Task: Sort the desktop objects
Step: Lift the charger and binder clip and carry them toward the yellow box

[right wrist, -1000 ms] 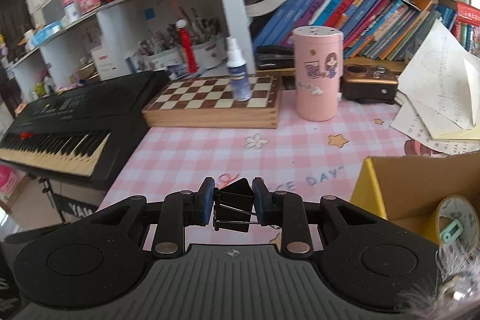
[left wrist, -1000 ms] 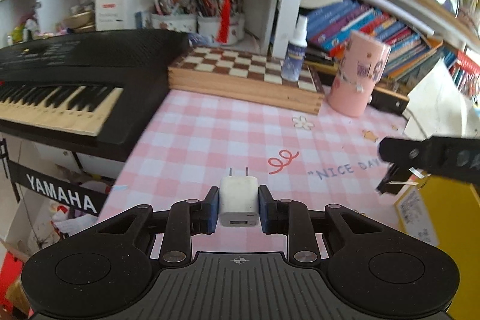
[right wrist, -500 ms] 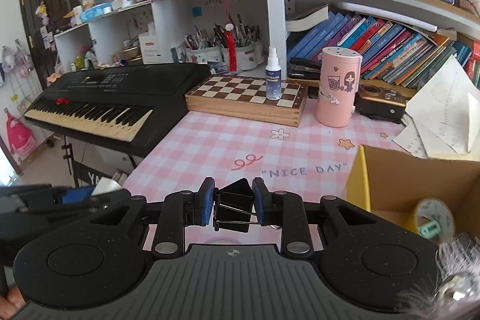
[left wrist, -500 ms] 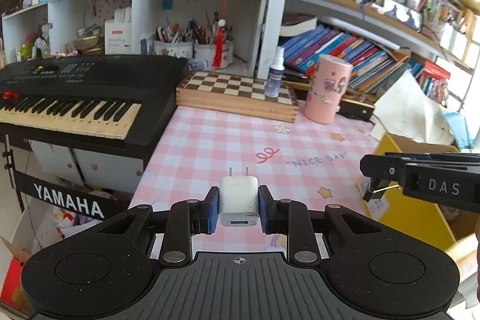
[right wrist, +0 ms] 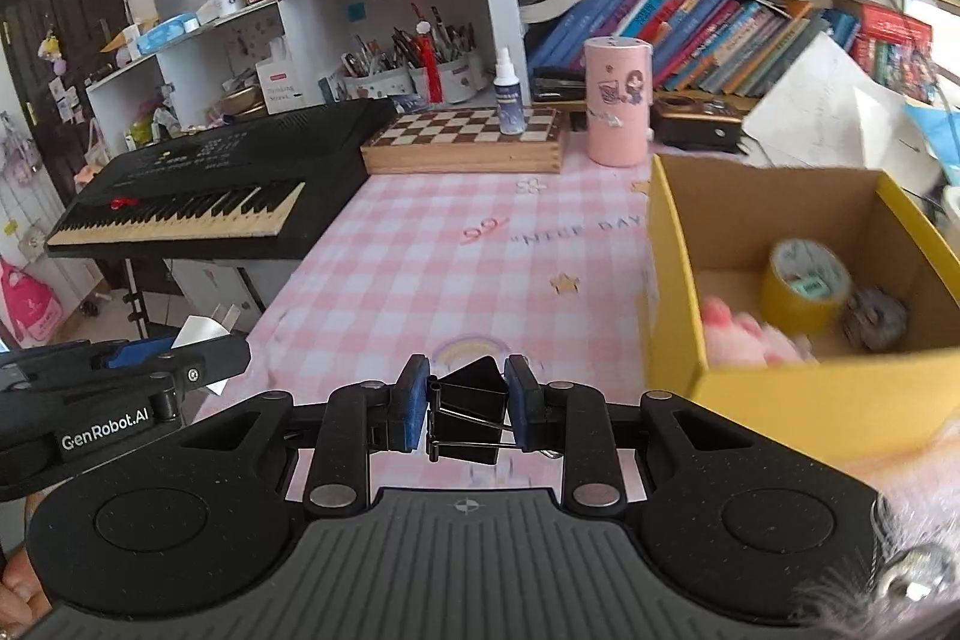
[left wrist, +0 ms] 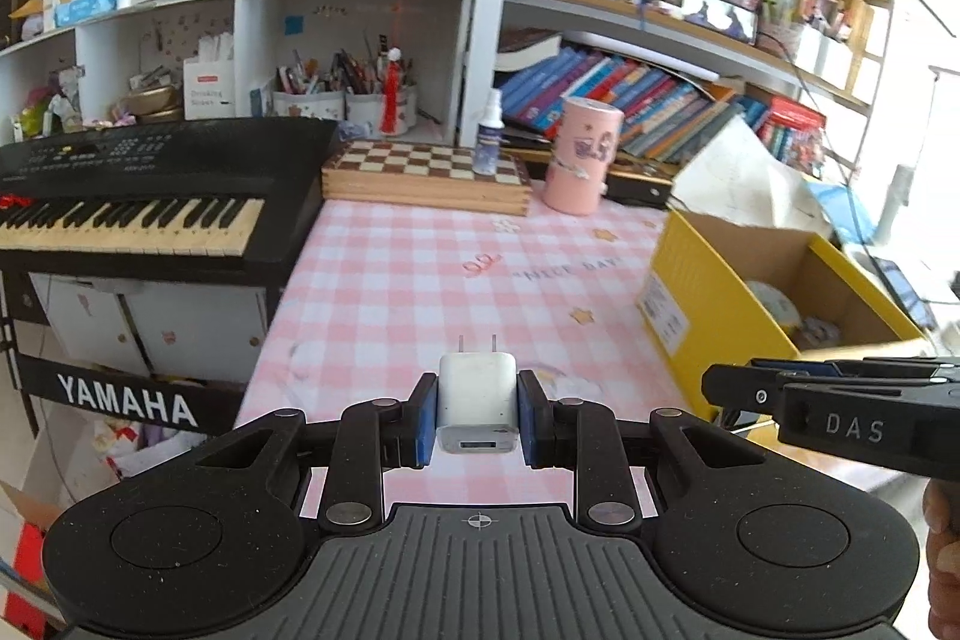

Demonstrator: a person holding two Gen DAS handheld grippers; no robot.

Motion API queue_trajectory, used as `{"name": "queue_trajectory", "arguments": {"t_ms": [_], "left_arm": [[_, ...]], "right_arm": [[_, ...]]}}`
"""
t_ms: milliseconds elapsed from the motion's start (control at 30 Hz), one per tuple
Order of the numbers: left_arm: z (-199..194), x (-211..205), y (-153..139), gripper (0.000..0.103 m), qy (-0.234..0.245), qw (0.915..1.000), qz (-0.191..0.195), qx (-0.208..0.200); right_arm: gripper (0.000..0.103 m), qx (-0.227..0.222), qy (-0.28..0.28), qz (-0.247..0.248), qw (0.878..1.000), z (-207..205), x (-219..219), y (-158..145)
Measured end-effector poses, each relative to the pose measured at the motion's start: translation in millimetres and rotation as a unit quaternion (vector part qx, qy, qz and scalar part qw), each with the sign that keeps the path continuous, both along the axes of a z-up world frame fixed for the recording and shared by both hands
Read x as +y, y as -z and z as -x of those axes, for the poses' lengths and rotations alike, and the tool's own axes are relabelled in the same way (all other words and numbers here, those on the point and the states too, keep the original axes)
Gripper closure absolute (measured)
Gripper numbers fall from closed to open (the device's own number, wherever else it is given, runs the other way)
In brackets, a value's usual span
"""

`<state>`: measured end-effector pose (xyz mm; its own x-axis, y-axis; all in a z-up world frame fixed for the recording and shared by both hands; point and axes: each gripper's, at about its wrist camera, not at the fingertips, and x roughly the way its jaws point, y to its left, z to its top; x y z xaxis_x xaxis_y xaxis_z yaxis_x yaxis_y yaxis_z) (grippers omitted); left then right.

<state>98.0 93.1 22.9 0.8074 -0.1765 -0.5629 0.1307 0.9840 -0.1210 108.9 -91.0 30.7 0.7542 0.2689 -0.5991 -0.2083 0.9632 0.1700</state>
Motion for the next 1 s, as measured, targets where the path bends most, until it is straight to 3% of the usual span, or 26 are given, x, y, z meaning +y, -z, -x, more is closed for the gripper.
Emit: {"name": "queue_trajectory", "arguments": {"t_ms": [467, 767, 1000], "left_arm": [[62.1, -17.2, 9.1, 0.078, 0.069, 0.9973, 0.012, 0.020], [68.0, -36.8, 10.9, 0.078, 0.127, 0.9912, 0.031, 0.021], [71.8, -49.6, 11.2, 0.078, 0.150, 0.9879, 0.037, 0.015]], "right_arm": [[0.078, 0.037, 0.084, 0.002, 0.996, 96.1, -23.6, 22.6], [0.078, 0.052, 0.150, 0.002, 0.987, 124.0, -47.0, 25.2], [0.078, 0.048, 0.168, 0.003, 0.985, 130.3, -55.1, 22.5]]}}
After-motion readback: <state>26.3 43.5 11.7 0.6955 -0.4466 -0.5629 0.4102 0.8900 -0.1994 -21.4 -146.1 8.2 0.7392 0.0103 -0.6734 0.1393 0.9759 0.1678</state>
